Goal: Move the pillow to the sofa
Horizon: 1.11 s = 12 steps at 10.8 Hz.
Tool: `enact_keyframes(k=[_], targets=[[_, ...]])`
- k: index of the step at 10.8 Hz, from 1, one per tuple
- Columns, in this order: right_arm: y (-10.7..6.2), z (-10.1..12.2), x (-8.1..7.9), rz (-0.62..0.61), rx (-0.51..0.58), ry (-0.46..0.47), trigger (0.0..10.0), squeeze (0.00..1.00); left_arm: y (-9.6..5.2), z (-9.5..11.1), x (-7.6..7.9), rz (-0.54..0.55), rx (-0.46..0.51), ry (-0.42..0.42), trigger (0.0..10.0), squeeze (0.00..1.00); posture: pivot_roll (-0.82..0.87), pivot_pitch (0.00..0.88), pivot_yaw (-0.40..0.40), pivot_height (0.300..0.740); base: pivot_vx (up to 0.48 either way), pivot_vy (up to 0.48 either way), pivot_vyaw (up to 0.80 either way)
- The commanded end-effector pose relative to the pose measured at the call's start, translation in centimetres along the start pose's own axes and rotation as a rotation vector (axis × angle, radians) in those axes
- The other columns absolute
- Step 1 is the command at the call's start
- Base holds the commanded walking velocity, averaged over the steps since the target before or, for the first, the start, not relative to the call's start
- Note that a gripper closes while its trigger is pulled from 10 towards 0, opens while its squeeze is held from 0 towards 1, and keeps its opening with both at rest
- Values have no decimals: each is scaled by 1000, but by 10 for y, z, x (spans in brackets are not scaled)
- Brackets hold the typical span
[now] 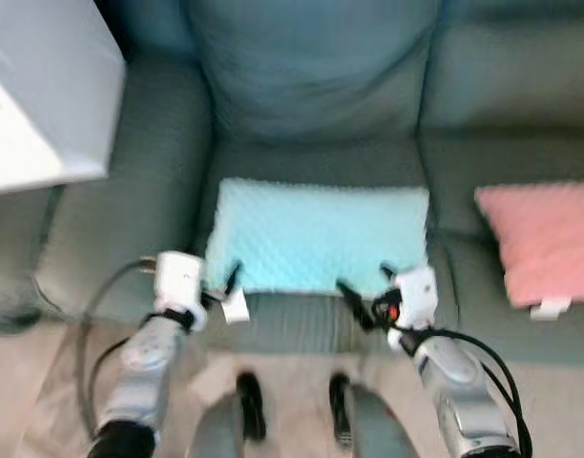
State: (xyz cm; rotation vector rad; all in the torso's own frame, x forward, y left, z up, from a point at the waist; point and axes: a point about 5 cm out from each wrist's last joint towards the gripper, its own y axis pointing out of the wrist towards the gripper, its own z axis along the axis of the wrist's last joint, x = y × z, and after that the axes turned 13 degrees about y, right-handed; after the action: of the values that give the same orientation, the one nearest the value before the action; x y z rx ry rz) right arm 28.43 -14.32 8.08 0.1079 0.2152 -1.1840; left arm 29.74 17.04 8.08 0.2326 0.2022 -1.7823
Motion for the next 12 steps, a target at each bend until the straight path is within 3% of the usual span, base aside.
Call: enact_keyframes(k=[1, 2, 4, 6, 8, 9, 10, 12], targets=[[-5, -3, 2, -63, 2, 8, 10000, 0, -11, -9, -8, 52, -34, -17, 10000, 0, -127, 106, 73, 740, 0, 0, 0], [-7, -8, 7, -129, -10, -42, 10000, 0, -18, -11, -10, 67, -29, -19, 10000, 0, -139, 68, 75, 740, 0, 0, 0], [-9, -7, 22, -210, -13, -37, 10000, 0, -27, -25, -21, 164, -109, -30, 10000, 0, -133, 30, 66, 740, 0, 0, 0], [-12, -8, 35, -229, -53, -90, 10000, 0, -39, -37, -24, 199, -154, -22, 10000, 0, -112, 36, 39, 740, 0, 0, 0], [-12, -3, 32, -199, -45, -110, 10000, 0, -75, -66, -29, 246, -272, -35, 10000, 0, -115, 28, 11, 740, 0, 0, 0], [-14, -5, 31, -193, -52, -105, 10000, 0, -81, -73, -30, 264, -297, -35, 10000, 0, -115, 25, 4, 740, 0, 0, 0], [-16, -9, 24, -157, -67, -103, 10000, 0, -85, -79, -32, 292, -319, -36, 10000, 0, -122, 20, -9, 740, 0, 0, 0], [-14, -8, 19, -116, -72, -119, 10000, 0, -71, -72, -36, 319, -298, -32, 10000, 0, -122, 10, -32, 740, 0, 0, 0]])
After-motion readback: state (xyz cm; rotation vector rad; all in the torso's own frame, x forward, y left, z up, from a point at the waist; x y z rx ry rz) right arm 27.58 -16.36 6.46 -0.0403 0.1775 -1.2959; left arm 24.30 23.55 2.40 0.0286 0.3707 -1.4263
